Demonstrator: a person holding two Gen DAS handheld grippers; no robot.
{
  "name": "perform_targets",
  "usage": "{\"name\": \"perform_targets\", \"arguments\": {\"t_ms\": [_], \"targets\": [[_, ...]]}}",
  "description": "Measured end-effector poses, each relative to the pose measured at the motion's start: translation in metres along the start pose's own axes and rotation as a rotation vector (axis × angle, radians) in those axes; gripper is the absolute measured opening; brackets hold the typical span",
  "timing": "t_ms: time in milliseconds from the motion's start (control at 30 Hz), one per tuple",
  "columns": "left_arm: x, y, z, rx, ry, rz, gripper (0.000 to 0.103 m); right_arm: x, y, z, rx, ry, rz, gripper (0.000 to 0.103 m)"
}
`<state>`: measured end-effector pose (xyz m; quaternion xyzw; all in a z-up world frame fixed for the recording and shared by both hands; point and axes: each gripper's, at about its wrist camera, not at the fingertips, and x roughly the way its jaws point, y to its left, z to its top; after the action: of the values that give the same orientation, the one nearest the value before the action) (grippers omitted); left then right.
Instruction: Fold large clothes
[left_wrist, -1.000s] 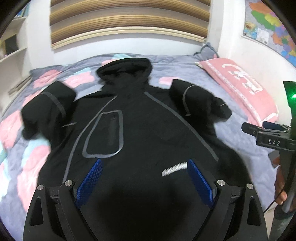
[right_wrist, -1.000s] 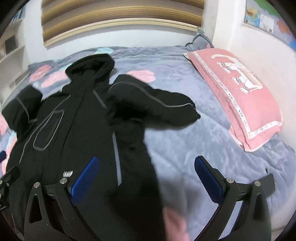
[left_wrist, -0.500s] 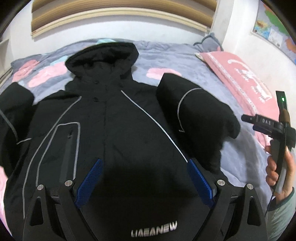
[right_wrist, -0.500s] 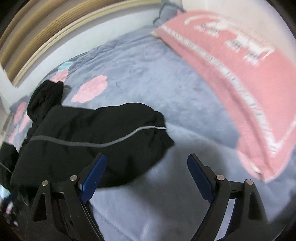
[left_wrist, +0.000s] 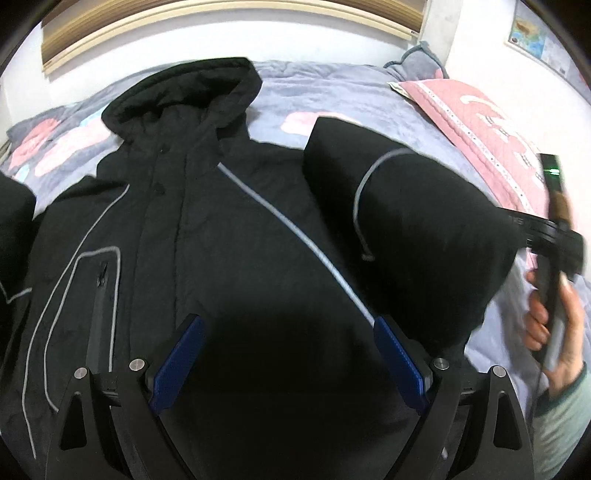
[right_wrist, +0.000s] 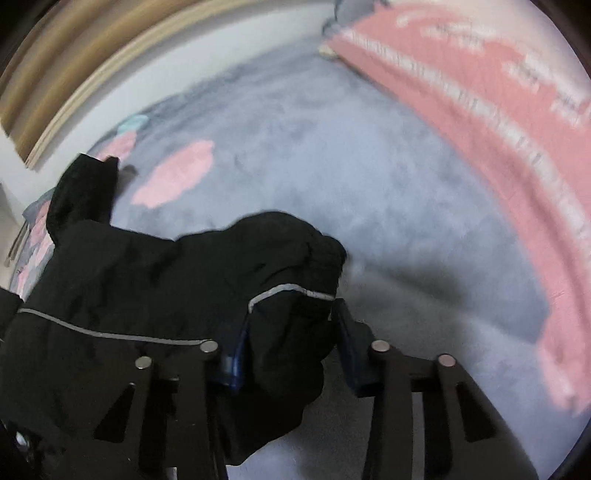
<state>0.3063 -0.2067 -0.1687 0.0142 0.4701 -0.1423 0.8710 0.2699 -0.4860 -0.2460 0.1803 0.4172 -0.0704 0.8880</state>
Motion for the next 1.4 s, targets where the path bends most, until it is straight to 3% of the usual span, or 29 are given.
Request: {"name": "perform_targets", "arguments": {"t_ms": [200,333,433,467,567,733,833,1000,1067,1233,1367,1400], "targets": [[0.013,-0.028,0.028,0.002,-0.014,-0.081,0.093,-0.087,-0.03,0.018,-0.056,-0.214,-0.24,0.042],[0.028,-0.055,0.035,0.013,-0.02,-0.109,0.093,-0.117,-0.074,0.028,-0.062,-0.269,-0.479,0.041],[0.049,-0.071,0.03,0.021,0.011,-0.102,0.093,-0.117,-0.117,0.028,-0.047,-0.256,-0.649,0.041],[0.056,-0.073,0.029,0.023,0.025,-0.097,0.093,-0.115,-0.134,0.025,-0.034,-0.236,-0.669,0.041],[0.08,-0.077,0.02,0.036,0.067,-0.046,0.093,-0.091,-0.174,0.017,0.033,-0.142,-0.61,0.041],[0.086,-0.084,0.019,0.09,0.074,0.029,0.095,-0.072,-0.174,0.009,0.017,-0.131,-0.647,0.045],[0.077,-0.077,0.017,0.071,0.063,-0.003,0.095,-0.084,-0.171,0.014,0.048,-0.127,-0.581,0.044],[0.038,-0.061,0.012,0.064,0.001,-0.086,0.093,-0.117,-0.133,0.013,0.091,-0.152,-0.317,0.044],[0.015,-0.047,0.01,0.061,-0.013,-0.083,0.093,-0.125,-0.094,0.012,0.065,-0.148,-0.196,0.044],[-0.037,0.01,0.004,-0.02,-0.068,-0.094,0.093,-0.137,0.024,0.009,-0.061,-0.121,-0.012,0.044],[-0.07,0.067,-0.005,-0.033,-0.131,-0.03,0.093,-0.145,0.115,0.0,-0.097,-0.105,0.162,0.044],[-0.076,0.077,-0.008,-0.038,-0.138,-0.017,0.093,-0.144,0.135,-0.003,-0.115,-0.095,0.172,0.044]]}}
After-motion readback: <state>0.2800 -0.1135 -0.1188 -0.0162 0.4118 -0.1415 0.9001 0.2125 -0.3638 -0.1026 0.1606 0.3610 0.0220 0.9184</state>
